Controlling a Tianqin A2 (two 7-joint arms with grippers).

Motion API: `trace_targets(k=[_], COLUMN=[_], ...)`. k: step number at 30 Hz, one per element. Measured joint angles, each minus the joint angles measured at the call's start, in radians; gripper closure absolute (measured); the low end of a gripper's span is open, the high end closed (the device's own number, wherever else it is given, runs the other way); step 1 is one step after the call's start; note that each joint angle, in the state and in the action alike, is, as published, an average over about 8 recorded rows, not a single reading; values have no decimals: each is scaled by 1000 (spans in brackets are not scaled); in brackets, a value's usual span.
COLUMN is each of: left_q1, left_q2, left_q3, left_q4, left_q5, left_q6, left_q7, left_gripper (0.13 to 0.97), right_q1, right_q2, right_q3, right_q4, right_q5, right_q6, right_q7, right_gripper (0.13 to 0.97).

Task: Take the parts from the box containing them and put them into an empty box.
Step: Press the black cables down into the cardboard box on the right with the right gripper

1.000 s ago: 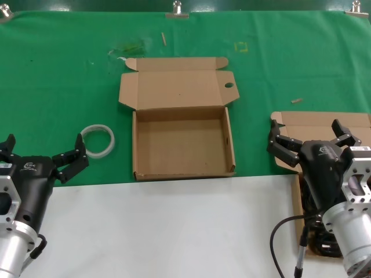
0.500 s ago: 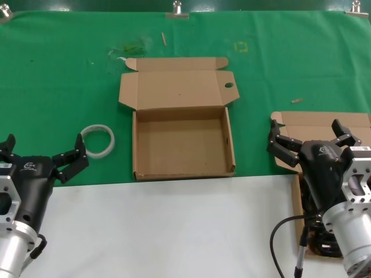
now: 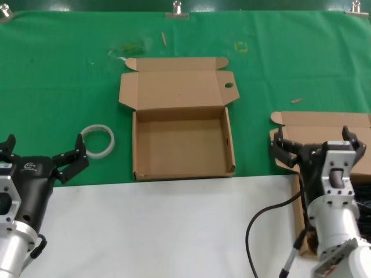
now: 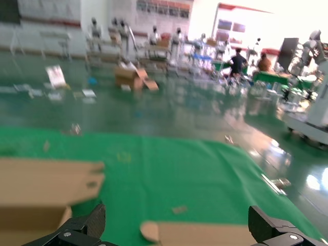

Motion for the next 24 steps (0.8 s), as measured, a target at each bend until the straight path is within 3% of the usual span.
trace_targets(k=[10,24], left_q1=[0,0], left_q2=[0,0], left_q3=[0,0], left_q4=[0,0], left_q5=[0,0], left_q6=[0,0], left_q7=[0,0], left_gripper=[132,132], right_q1=[13,72], right_q2=[0,0], right_q3=[-123,-97], right_q4=[90,199], right_q5=[252,410], right_q6=[434,835], right_q7=[-448,-1114], right_gripper=[129,129])
